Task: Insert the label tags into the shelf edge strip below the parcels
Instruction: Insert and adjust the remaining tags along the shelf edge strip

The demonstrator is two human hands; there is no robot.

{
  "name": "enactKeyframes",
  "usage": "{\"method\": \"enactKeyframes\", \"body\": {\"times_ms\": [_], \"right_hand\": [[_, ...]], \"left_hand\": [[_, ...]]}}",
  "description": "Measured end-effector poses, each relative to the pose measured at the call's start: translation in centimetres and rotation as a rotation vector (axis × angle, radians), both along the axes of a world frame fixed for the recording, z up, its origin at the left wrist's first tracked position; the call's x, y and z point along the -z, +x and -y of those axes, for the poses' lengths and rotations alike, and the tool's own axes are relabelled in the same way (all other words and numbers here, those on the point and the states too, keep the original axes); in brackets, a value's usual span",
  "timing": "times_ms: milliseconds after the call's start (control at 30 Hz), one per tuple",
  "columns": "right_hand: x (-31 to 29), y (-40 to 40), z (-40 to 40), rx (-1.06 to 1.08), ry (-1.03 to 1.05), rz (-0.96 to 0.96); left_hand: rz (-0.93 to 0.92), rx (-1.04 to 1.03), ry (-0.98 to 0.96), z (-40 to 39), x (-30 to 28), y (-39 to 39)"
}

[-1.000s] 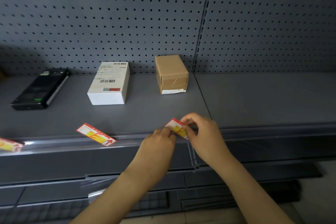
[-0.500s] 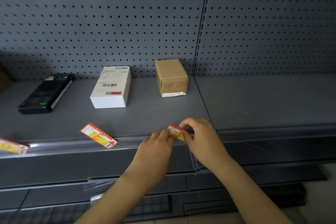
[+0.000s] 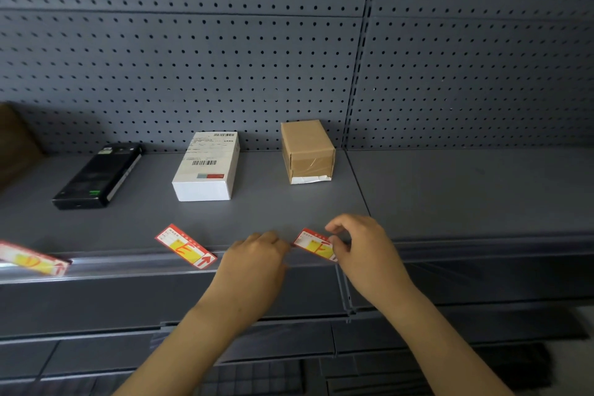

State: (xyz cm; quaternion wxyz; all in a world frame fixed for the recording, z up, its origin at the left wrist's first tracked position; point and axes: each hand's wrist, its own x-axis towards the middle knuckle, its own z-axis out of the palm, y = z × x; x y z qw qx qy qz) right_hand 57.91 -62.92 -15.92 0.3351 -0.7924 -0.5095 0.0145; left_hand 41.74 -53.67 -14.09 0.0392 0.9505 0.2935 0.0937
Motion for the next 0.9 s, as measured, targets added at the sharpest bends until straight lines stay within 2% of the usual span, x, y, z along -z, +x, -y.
{"method": "enactKeyframes", "body": {"times_ms": [900], "right_hand": [[-2.2, -2.8, 1.7, -0.023, 0.047, 0.027]], "left_hand": [[0.095, -0.143, 0.033, 1.2, -3.4, -4.3]]}}
